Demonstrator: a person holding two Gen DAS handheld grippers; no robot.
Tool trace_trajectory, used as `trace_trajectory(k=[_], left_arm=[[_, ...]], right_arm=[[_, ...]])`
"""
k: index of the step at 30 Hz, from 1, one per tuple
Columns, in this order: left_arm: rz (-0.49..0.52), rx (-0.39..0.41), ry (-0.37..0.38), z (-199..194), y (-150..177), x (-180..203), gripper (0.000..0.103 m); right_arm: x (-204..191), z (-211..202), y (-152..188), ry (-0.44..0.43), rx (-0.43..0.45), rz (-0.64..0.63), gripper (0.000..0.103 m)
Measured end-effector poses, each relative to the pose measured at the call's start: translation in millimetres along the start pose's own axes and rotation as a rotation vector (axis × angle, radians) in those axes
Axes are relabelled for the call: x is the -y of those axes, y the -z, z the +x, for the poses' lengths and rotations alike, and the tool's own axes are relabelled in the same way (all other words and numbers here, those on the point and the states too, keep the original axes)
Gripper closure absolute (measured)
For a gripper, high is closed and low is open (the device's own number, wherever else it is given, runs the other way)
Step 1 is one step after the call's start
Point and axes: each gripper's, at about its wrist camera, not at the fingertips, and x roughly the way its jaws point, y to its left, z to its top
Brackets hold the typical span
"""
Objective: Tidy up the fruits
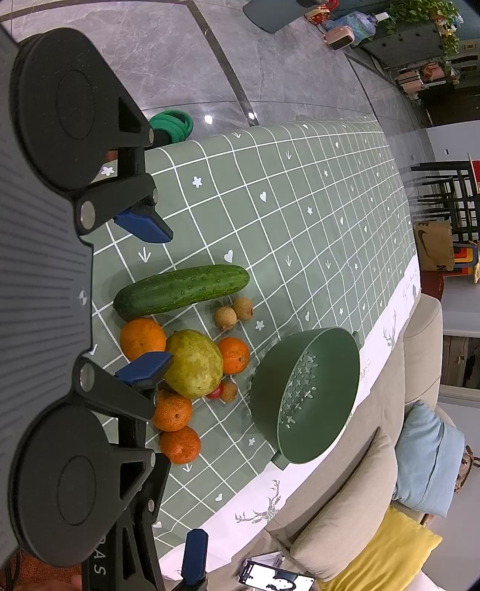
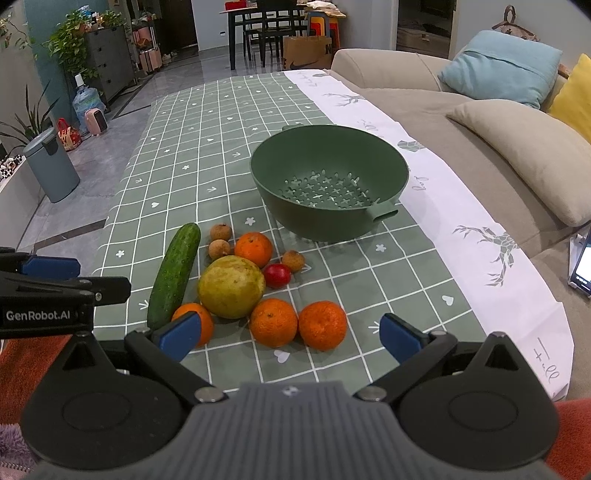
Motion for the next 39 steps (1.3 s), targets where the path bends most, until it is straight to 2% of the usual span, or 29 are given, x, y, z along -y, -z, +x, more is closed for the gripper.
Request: trace_trajectory(k=[10,15,18,20,22,25,28,39], left_arm=[[-0.002,-0.003,0.002,0.4,-1.4,0.3,0.024],[-0.021,-0.011,0.022,4.7,-5.0,-2.3,0.024],[-0.056,-0.025,0.038,12.4,-7.8,-11.1,0.029],[-0.085,-0.039,0.053,19.3,-9.9,-16.7,0.033],[-0.114,-0.059,0.068,26.9,-11.6,-24.1,0.037],[-0.146,-0.097,0.093,41.5,-14.7,-29.8,0.043],[-0.147,-0.118,0.104,53.0,-16.4,-31.4,0.046],[-0.208,-0.201,0.109,96.8,-29.8,-44.1,0.046]], right_arm=[[0.4,1.6,1.6,-0.005,-0.006,0.003,0.005],[2.3,6.2,2.4,-0.034,-0.001,-0.005,0.005],[4.6,13.1,1.6,-0.063,0.011,-0.013,0.005],[3.9,20.3,-0.2,-0.09,0.01,-0.026,0.01],[1.8,30.6,-5.1,-0.132,-0.017,-0.033,0.024],[-3.5,46.1,-12.1,-0.174,-0.05,-0.038,0.033],[-8.2,62.2,-20.2,-0.199,-0.078,-0.04,0.034],[-17.1,110.8,-40.6,-0.238,-0.184,-0.003,0.036]])
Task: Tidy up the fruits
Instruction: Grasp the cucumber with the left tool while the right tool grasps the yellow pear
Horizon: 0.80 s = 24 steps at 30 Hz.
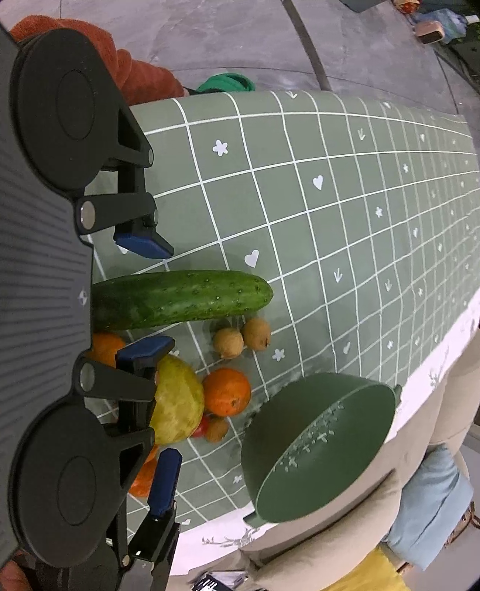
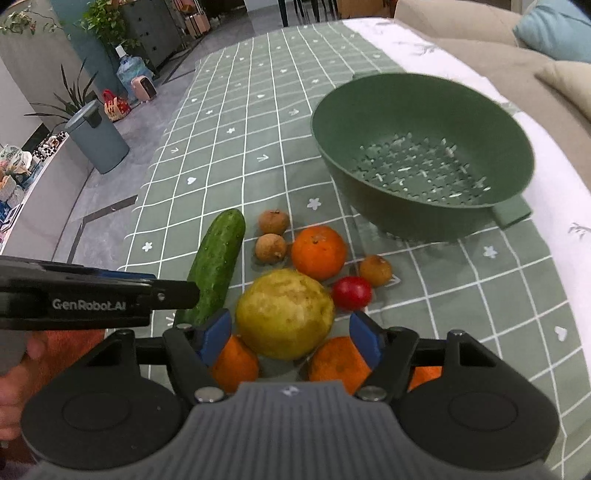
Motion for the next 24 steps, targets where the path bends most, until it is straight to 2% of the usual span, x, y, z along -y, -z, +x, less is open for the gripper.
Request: trace_trajectory(k=[9,12,14,24], left_arm=[[-0.023,-0.05,0.026,24.2,-12.9,-1.6,0.046],[-0.03,-0.062,0.026,29.7,-14.8,-1.6,0.05],[-0.028,-0.066,0.023,31.7,-15.5,-2.1,0.061],[-0.036,-0.046,0.016,24.4,-9.6,-5.2,0.063]], right_arm=[[6.2,18.6,-8.7,-0.038,-0.05,0.026,0.038],[7.1,21.6,-9.8,-0.057,-0.063,0.045,0.038],[8.5,24.7,-10.4,-0.064,-0.07,0.058,0.038],[5.0,20.7,-9.8,-0.052,-0.054,0.044,0.04]])
